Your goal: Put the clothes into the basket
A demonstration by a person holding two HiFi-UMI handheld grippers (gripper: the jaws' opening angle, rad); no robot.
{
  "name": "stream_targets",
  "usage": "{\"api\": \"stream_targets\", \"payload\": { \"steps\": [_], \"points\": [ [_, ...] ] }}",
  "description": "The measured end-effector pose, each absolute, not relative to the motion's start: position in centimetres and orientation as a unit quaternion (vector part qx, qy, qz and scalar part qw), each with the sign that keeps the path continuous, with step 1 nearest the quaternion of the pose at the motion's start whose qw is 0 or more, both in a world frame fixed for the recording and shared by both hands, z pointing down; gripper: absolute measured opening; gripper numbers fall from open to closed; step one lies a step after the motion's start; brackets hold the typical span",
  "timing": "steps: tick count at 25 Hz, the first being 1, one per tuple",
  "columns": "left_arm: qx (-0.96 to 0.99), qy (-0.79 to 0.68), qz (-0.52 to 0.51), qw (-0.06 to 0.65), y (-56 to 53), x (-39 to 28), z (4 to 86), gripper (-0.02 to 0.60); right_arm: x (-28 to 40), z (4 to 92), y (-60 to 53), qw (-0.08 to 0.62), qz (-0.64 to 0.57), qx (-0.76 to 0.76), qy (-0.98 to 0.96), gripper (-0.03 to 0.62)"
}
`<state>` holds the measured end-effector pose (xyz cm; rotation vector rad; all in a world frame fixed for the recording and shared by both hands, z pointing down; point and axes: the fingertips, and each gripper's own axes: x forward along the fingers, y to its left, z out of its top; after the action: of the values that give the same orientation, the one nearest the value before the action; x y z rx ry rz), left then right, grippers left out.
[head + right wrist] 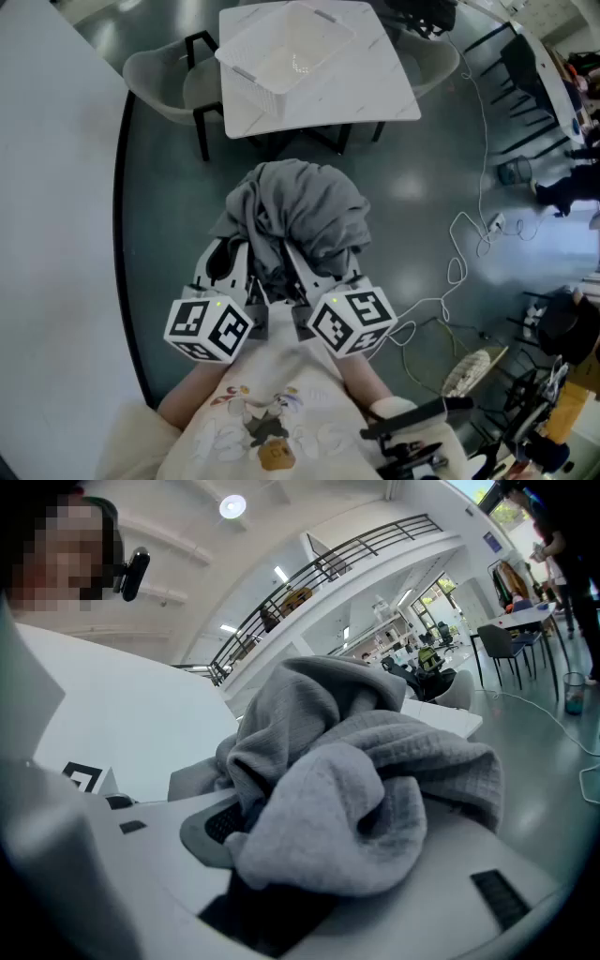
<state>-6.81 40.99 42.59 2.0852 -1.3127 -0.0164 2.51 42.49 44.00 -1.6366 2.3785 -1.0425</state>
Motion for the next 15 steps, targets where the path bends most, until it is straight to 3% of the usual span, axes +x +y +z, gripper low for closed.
{"api": "stream_targets", "payload": {
  "steps": [15],
  "points": [
    [0.785,-0.527,-0.016,0.325,45.9,-9.4,42.1,0.074,0.0,44.0,47.3,0.052,-0.367,-0.497,0.785,0.247]
  ]
}}
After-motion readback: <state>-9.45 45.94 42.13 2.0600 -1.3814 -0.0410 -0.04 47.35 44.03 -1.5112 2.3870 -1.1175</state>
